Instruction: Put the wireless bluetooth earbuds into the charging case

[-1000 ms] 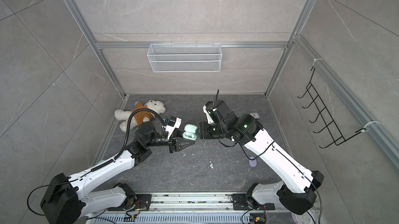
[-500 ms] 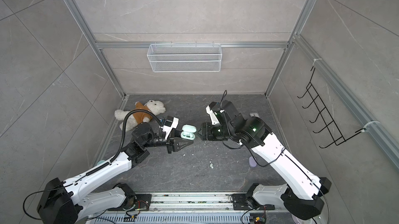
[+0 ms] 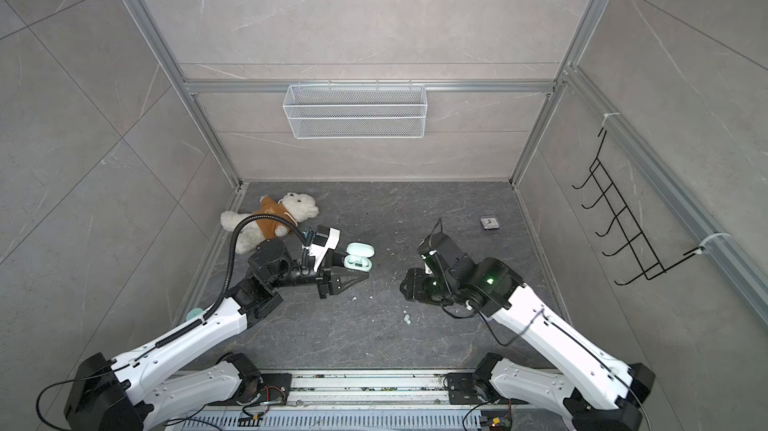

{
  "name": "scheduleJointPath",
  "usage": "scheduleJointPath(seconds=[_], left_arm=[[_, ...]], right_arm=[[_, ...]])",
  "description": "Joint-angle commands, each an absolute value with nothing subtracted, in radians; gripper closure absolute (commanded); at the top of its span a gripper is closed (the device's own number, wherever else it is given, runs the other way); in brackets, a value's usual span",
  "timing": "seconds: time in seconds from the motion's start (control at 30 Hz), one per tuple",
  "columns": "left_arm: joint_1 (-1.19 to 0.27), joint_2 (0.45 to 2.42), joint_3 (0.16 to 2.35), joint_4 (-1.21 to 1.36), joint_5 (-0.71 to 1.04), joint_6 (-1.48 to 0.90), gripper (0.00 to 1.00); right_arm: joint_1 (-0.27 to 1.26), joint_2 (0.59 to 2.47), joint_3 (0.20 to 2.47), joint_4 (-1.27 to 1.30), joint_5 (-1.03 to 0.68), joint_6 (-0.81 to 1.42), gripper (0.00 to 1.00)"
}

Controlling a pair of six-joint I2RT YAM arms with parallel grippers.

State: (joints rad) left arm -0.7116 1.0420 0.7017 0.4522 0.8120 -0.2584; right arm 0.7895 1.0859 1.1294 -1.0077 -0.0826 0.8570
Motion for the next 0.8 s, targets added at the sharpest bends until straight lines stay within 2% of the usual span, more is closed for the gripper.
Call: scheduleJointPath(seconds=[0.0,0.3,0.5,0.77], left_arm=[[-0.712,0.998,0.688,0.452,0.798,-0.244,0.68],[-0.711,0.953,0.664,0.431,0.78,-0.244,0.67],[-0.712,0.951,0.657,0.429,0.777,-0.242,0.67],[-0.712,0.94,0.654,0.421,0.769,-0.238,0.68]], right_arm=[[0.786,1.138,1.034,-0.912,-0.063,0.913,0.45],[0.784,1.337,0.873,-0.742,-0.061,1.06,0.48],[0.782,1.461,0.874,-0.692,-0.064,1.095,0.51],[0.775,1.538,0.87,-0.658,-0.053,1.104,0.56]])
